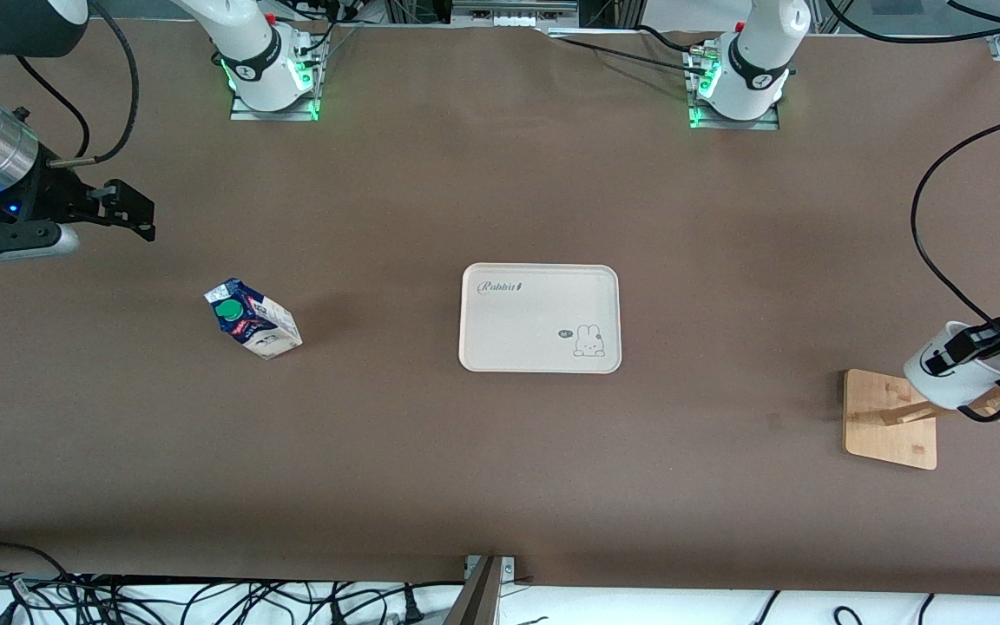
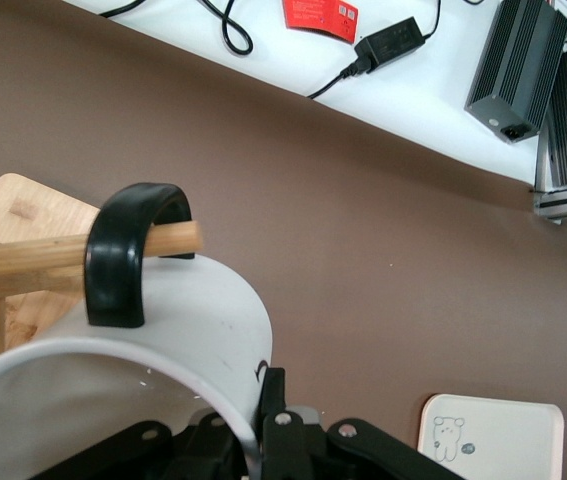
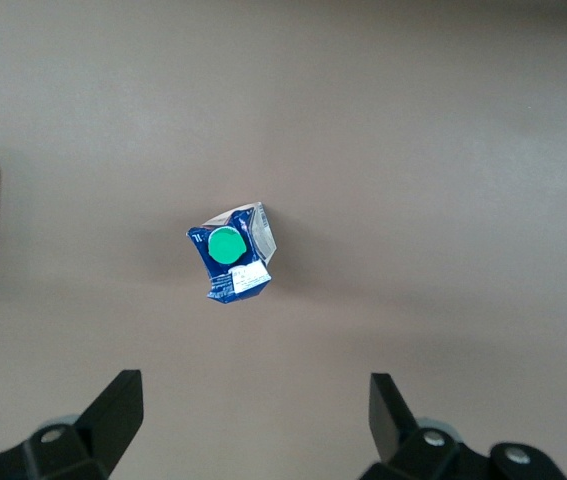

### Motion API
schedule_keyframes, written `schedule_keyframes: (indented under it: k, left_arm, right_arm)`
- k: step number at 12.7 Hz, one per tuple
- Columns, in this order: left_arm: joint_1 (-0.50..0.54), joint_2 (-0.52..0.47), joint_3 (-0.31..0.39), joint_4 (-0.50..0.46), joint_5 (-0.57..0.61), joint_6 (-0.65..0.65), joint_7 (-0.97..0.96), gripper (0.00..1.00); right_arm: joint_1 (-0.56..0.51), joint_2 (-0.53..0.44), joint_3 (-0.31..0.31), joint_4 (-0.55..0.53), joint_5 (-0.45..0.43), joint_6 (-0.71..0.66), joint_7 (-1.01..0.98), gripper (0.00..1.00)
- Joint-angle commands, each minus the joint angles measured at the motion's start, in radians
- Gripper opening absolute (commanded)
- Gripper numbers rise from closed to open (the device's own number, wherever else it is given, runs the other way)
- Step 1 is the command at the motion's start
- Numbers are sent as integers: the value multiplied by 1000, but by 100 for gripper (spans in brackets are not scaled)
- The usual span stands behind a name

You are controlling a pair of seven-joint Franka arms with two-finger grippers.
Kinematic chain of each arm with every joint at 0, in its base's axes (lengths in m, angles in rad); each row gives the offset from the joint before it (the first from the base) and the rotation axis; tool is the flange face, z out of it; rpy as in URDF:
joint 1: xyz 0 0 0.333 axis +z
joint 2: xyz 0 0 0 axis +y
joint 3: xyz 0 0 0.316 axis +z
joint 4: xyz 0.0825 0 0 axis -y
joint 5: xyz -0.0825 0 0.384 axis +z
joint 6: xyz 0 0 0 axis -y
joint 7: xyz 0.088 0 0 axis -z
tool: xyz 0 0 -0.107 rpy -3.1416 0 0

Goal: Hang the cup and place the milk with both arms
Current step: 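Hook the mug handle onto a stand peg with the left gripper, then open the left gripper and draw it back from the mug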

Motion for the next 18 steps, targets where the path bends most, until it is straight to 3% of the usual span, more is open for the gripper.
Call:
schedule_keyframes:
  k: [1,2,3,4,6,8,10,13,16,18]
  left_arm:
    - [7,-13,32,-32,-32,-15,137,0]
    - [7,-13,43,-34,-30,-19,175,12]
    - [5,-18,45,-26,-30,-35,167,67]
    - [3,-36,45,-26,-27,-56,167,100]
    - [-12,-59,40,-5,-7,-67,166,100]
    - [-42,-87,38,9,86,-102,141,100]
    - [-58,-82,34,96,164,-229,51,100]
    - [-214,-122,86,105,302,-288,-61,100]
    - [-244,-130,77,127,355,-435,-136,100]
    - [-265,-116,52,196,406,-530,-156,100]
  right_arm:
    - [-12,4,5,16,15,-2,10,100]
    - [-12,4,5,16,15,-2,10,100]
    - [-12,4,5,16,15,-2,10,100]
    - [-12,4,5,16,15,-2,10,100]
    - [-12,4,5,16,15,-2,10,100]
    - [-12,4,5,17,15,-2,10,100]
    - [-13,4,5,17,15,-2,10,100]
    - [-12,4,5,16,15,-2,10,100]
    - [-13,4,4,16,15,-5,10,100]
    - [-13,4,4,16,15,-5,11,100]
